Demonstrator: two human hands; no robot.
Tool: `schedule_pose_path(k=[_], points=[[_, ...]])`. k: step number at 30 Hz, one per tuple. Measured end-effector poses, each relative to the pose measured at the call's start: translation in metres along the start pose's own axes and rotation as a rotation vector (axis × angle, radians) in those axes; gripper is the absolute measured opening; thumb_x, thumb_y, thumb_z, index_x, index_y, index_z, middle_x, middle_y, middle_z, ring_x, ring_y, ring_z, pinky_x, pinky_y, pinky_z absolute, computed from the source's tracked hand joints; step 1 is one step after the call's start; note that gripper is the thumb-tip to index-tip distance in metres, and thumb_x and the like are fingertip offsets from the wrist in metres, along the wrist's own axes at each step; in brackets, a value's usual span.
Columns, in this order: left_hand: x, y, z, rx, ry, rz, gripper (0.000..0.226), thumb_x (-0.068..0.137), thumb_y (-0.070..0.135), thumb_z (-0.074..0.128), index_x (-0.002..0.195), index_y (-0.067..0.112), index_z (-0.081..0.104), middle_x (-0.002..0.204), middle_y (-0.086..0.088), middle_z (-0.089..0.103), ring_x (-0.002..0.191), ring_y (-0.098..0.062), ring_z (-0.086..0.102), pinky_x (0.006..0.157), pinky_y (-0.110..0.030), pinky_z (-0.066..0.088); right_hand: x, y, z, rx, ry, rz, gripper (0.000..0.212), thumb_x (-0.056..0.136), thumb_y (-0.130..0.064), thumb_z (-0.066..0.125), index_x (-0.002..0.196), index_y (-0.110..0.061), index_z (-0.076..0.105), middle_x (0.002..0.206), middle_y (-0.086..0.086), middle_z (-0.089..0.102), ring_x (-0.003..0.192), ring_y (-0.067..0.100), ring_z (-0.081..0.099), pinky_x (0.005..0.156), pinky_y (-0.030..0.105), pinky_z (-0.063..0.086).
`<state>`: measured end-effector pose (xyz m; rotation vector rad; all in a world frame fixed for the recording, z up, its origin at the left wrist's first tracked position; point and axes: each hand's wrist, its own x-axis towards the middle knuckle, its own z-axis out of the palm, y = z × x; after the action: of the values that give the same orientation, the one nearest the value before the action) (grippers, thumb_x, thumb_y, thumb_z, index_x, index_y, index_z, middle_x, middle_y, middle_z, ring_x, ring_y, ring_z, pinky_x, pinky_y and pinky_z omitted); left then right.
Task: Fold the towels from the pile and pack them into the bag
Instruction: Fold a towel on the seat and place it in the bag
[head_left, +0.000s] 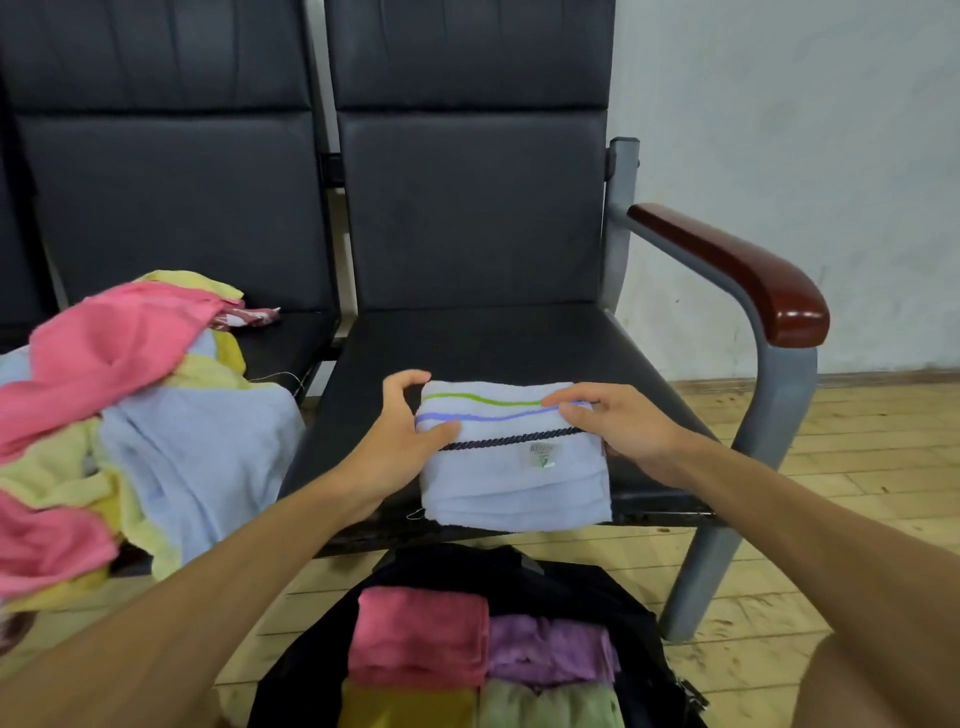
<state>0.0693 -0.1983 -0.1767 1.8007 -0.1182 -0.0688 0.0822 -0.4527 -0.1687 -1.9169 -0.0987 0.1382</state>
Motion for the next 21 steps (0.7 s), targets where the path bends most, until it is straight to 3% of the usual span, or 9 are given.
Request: schedule_pose_path(k=[3, 5, 9, 12, 17, 19, 21], points=[[-0.007, 0.006, -0.009, 0.053, -0.077, 0.114, 0.036, 0.092, 0.015, 0.063, 0.122, 0.034, 0.055, 0.115, 0.008, 0.064, 0.102, -0.007, 0.065, 0.081, -0.021, 0.054, -0.009, -0.005, -0.003, 0.012, -0.069, -0.049, 0.033, 0.087, -0.009, 0.071, 0.120, -0.015, 0.068, 0.114, 0.001, 0.071, 0.099, 0.014, 0.070, 0.080, 0.025, 0.058], [-0.011, 0.008, -0.015, 0.087, -0.110, 0.121, 0.037, 0.089, 0.014, 0.068, 0.120, 0.031, 0.059, 0.119, 0.012, 0.062, 0.106, -0.005, 0.062, 0.087, -0.022, 0.053, -0.014, -0.006, -0.003, -0.023, -0.108, -0.076, 0.046, 0.079, -0.002, 0.077, 0.121, -0.016, 0.067, 0.111, -0.001, 0.072, 0.099, 0.012, 0.070, 0.083, 0.026, 0.058], [-0.015, 0.006, -0.020, 0.409, -0.173, 0.114, 0.072, 0.082, 0.018, 0.076, 0.141, 0.030, 0.037, 0.129, 0.014, 0.052, 0.115, -0.007, 0.054, 0.096, -0.024, 0.047, -0.014, -0.009, 0.002, -0.272, -0.079, -0.127, 0.052, 0.069, -0.007, 0.086, 0.116, -0.018, 0.065, 0.106, -0.007, 0.070, 0.097, 0.012, 0.068, 0.086, 0.025, 0.056], [-0.019, 0.001, -0.017, 0.655, -0.117, 0.148, 0.069, 0.088, 0.025, 0.068, 0.146, 0.024, 0.030, 0.132, 0.008, 0.045, 0.119, -0.014, 0.048, 0.099, -0.027, 0.041, -0.015, -0.013, 0.006, -0.600, -0.035, -0.203, 0.043, 0.075, -0.023, 0.084, 0.111, -0.024, 0.061, 0.101, -0.009, 0.065, 0.090, 0.011, 0.062, 0.075, 0.017, 0.050], [-0.023, -0.006, -0.019, 1.015, 0.114, 0.368, 0.030, 0.093, 0.035, 0.055, 0.119, 0.020, 0.051, 0.101, 0.001, 0.033, 0.088, -0.019, 0.046, 0.084, -0.035, 0.038, -0.021, -0.022, 0.011, -0.738, 0.058, -0.349, 0.020, 0.079, -0.029, 0.076, 0.097, -0.026, 0.066, 0.090, -0.004, 0.058, 0.084, 0.009, 0.050, 0.065, 0.020, 0.037], [-0.021, -0.005, -0.027, 1.012, 0.123, 0.413, 0.036, 0.086, 0.046, 0.053, 0.106, 0.016, 0.057, 0.102, 0.002, 0.035, 0.089, -0.018, 0.045, 0.088, -0.038, 0.039, -0.021, -0.025, 0.011, -0.754, 0.083, -0.394, 0.016, 0.078, -0.031, 0.075, 0.090, -0.025, 0.066, 0.091, -0.004, 0.052, 0.089, 0.006, 0.042, 0.065, 0.017, 0.035], [-0.025, 0.002, -0.034, 0.892, 0.026, 0.346, 0.046, 0.076, 0.056, 0.044, 0.093, 0.015, 0.057, 0.096, 0.002, 0.047, 0.086, -0.018, 0.049, 0.085, -0.036, 0.038, -0.025, -0.030, 0.011, -0.625, 0.032, -0.339, 0.013, 0.081, -0.026, 0.074, 0.081, -0.020, 0.063, 0.087, -0.005, 0.056, 0.085, 0.006, 0.049, 0.063, 0.014, 0.038]])
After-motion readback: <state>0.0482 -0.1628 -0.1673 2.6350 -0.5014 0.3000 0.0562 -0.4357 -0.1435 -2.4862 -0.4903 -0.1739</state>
